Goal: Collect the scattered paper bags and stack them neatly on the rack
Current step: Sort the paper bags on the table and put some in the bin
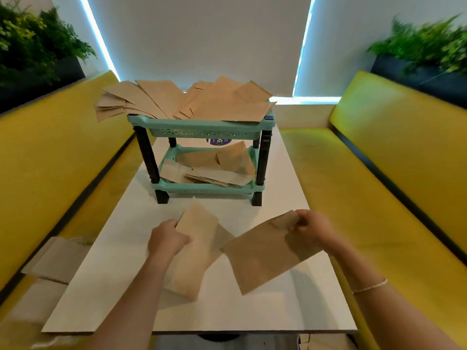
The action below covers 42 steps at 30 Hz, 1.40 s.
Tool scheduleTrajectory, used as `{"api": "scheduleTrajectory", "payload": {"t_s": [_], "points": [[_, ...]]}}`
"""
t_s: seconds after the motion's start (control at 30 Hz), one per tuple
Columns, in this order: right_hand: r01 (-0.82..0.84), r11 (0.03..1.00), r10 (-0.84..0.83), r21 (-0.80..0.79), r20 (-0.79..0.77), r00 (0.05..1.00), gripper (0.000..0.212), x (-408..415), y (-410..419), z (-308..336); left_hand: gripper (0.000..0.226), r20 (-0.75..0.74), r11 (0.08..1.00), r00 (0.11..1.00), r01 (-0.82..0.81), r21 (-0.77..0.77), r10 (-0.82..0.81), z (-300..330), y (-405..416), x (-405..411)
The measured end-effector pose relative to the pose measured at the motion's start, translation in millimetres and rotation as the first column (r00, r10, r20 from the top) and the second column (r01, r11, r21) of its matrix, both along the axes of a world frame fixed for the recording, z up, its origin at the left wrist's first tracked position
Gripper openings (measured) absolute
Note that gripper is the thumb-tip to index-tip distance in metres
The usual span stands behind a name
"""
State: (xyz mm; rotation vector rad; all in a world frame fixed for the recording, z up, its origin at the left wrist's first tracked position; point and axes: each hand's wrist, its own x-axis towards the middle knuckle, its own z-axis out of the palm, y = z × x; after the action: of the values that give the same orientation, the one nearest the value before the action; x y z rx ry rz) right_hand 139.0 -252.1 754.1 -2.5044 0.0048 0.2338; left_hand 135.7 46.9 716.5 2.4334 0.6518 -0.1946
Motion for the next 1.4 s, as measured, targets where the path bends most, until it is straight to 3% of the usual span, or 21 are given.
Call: {"api": "scheduleTrajectory", "payload": {"t_s": [0.13, 0.3, 0.4, 0.5, 0.57, 0.67, 0.83, 1.13, 1.4], "points": [[0.042, 0.987, -0.031, 0.156, -0.072, 0.997, 0.006, -7.3, -28.8, 18.7, 0.027, 0.094, 0.945, 0.96, 0.276, -0.178, -0.262, 38.6, -51.9, 4.3], [0.125, 0.938, -0.095, 0.324, -0.109, 0.99, 0.016, -17.8, -67.1, 31.8, 0.026, 0.101, 0.76, 0.818, 0.566, -0.32, -0.567, 56.7, -138.6, 3.0], [0.186, 0.936, -0.168, 0.3, -0.085, 0.982, 0.018, -26.3, -100.3, 28.0, 0.023, 0.11, 0.663, 0.736, 0.656, -0.361, -0.668, 49.5, -188.6, -1.1], [0.277, 0.931, -0.256, 0.239, -0.117, 0.96, 0.032, -37.7, -143.4, 16.9, 0.02, 0.146, 0.61, 0.704, 0.685, -0.398, -0.695, 36.4, -235.2, -8.4], [0.319, 0.942, -0.304, 0.101, -0.136, 0.943, 0.038, -45.7, -175.2, 3.8, 0.025, 0.169, 0.615, 0.713, 0.681, -0.398, -0.68, 27.3, -261.5, -11.7], [0.383, 0.881, -0.41, -0.28, -0.044, 0.911, 0.02, -58.9, -221.6, -23.3, 0.039, 0.17, 0.644, 0.739, 0.657, -0.392, -0.651, 14.6, -290.8, -12.1], [0.31, 0.848, -0.426, -0.43, -0.204, 0.881, 0.037, -82.7, -254.8, -94.3, 0.036, 0.167, 0.692, 0.763, 0.639, -0.335, -0.624, 0.4, -310.1, -11.6], [0.058, 0.911, -0.233, -0.409, -0.392, 0.89, 0.042, -88.3, -230.3, -188.9, 0.026, 0.176, 0.812, 0.848, 0.529, -0.245, -0.5, -19.4, -303.2, -10.9], [-0.032, 0.913, -0.156, -0.406, -0.42, 0.894, 0.04, -70.5, -212.8, -184.0, 0.026, 0.211, 0.887, 0.892, 0.434, -0.159, -0.399, -32.3, -272.6, -14.5]]}}
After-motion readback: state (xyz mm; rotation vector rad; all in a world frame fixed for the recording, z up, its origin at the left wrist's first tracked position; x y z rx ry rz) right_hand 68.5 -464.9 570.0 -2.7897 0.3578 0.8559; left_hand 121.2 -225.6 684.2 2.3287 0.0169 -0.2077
